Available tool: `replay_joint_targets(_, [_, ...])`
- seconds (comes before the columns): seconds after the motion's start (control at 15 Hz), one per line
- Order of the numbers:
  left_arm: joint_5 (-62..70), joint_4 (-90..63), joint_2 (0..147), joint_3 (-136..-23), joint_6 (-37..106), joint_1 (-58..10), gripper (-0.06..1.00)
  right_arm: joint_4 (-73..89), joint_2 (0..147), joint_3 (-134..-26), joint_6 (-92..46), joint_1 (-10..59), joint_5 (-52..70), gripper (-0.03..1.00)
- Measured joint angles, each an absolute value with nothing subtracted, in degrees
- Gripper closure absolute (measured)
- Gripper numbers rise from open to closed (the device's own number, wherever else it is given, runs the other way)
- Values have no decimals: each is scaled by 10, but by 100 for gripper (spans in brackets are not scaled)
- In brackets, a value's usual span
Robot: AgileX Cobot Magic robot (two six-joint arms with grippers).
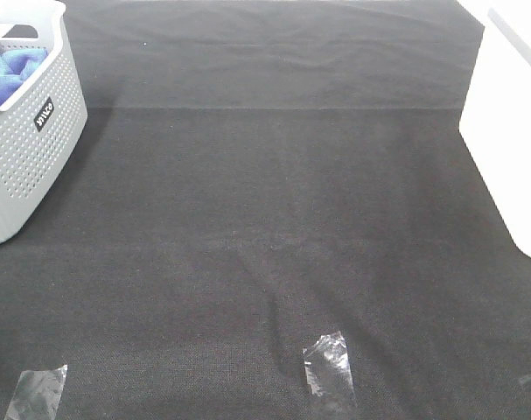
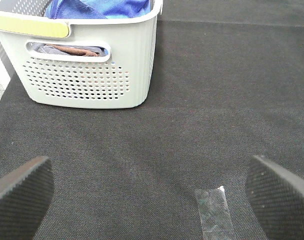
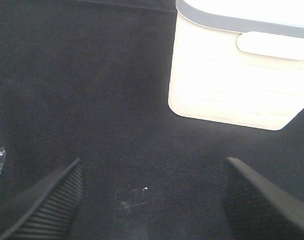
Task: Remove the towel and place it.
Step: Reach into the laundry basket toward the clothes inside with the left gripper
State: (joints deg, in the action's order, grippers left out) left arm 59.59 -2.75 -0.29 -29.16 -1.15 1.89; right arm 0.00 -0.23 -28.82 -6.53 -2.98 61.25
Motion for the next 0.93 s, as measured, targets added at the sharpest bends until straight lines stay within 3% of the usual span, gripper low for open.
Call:
replay_joint_targets(0.73, [596, -27, 8, -309, -3, 19, -5, 0, -2, -288, -65, -30, 612, 21])
replay_joint_targets(0.93, [626, 7, 150, -395, 111, 19, -5, 0, -2, -288, -65, -30, 612, 21])
